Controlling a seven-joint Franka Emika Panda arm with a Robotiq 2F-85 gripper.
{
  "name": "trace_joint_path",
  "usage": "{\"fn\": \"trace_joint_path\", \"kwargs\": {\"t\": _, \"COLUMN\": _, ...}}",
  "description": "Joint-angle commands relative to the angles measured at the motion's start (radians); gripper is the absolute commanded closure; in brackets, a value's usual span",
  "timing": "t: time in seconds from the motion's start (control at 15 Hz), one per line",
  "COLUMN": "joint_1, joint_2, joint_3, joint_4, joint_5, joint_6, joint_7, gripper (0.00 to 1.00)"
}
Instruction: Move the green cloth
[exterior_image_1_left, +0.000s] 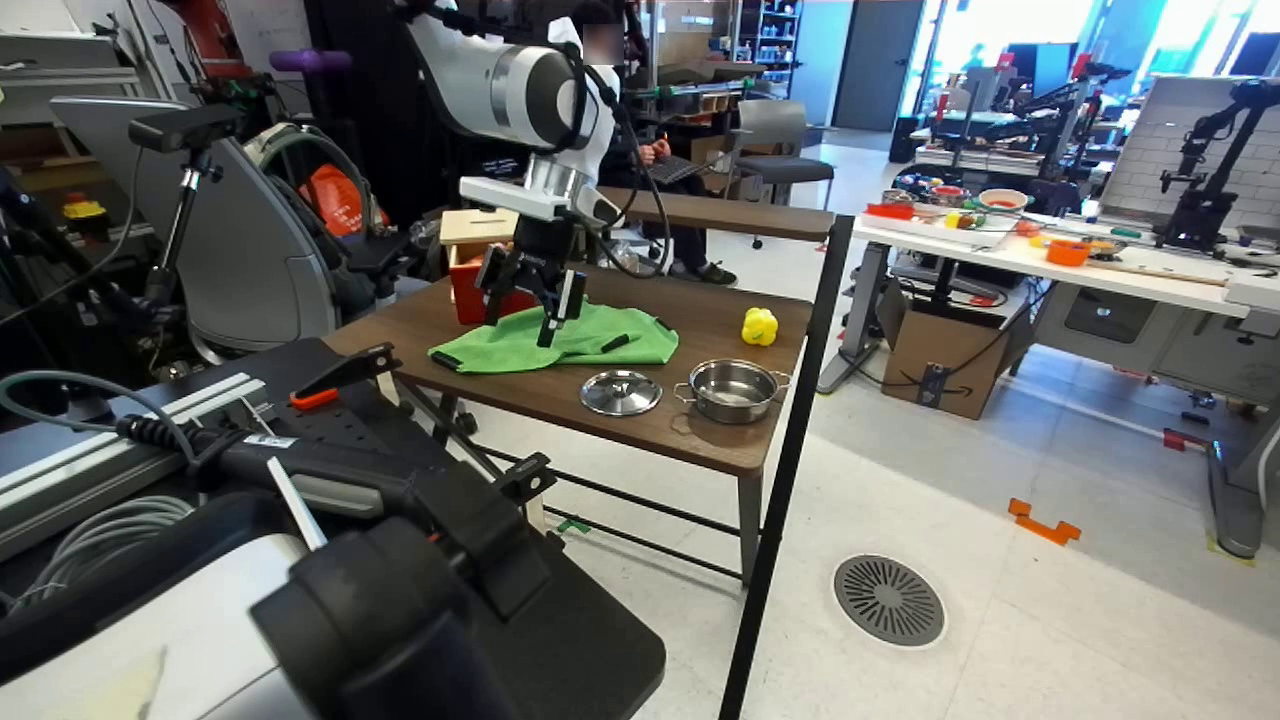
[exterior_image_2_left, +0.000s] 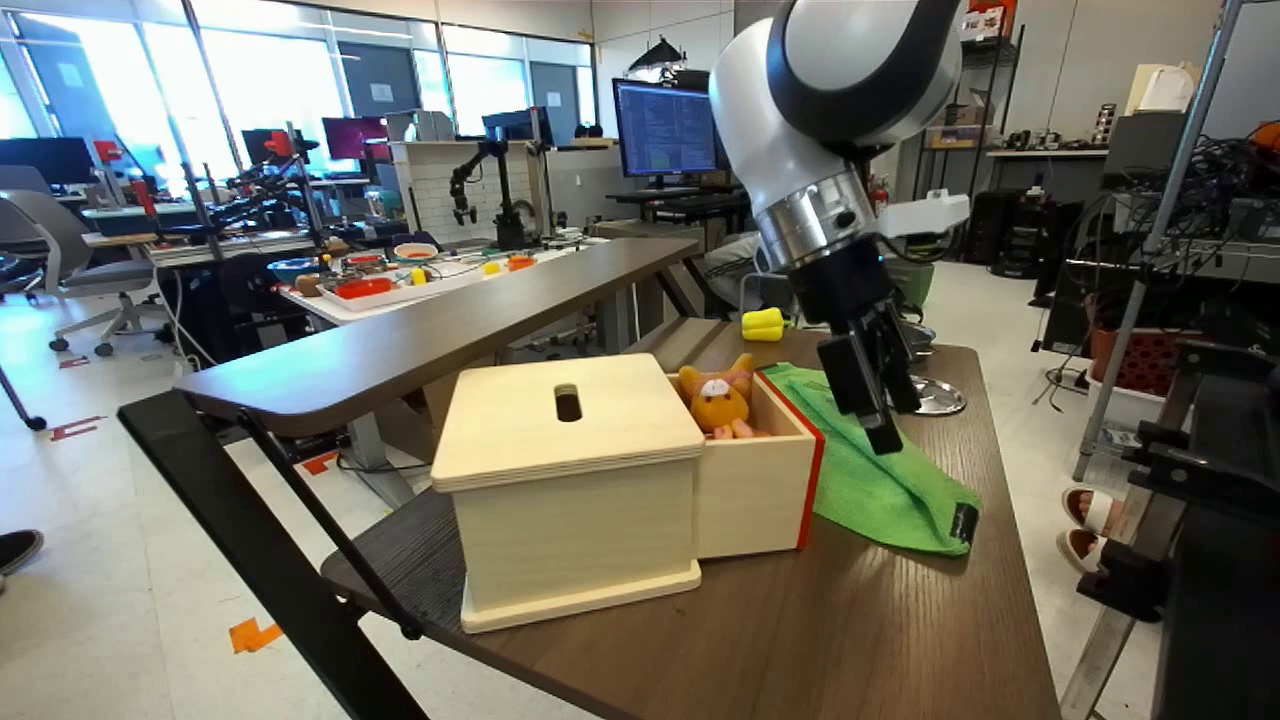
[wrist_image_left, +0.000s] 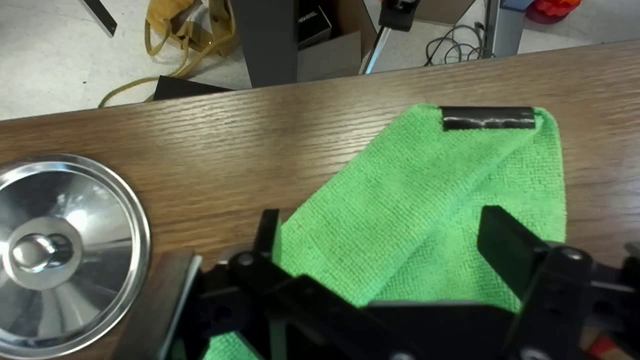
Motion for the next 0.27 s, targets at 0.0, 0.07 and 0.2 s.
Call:
{"fn": "trace_joint_path", "kwargs": {"t": 0.0, "joint_1": -0.023, "joint_2": -0.196, "joint_3": 0.009, "joint_4": -0.161, "joint_5": 0.010, "joint_6": 0.053, "joint_7": 0.000, "gripper": 0.00}}
{"fn": "trace_joint_path", "kwargs": {"t": 0.07, "joint_1": -0.026, "joint_2": -0.237, "joint_3": 0.009, "joint_4": -0.186, "joint_5": 0.008, "joint_6": 0.066, "joint_7": -0.003, "gripper": 0.00}}
{"fn": "trace_joint_path", "kwargs": {"t": 0.2, "joint_1": -0.016, "joint_2": -0.151, "joint_3": 0.003, "joint_4": -0.091, "joint_5": -0.002, "joint_6": 0.020, "joint_7": 0.001, "gripper": 0.00}}
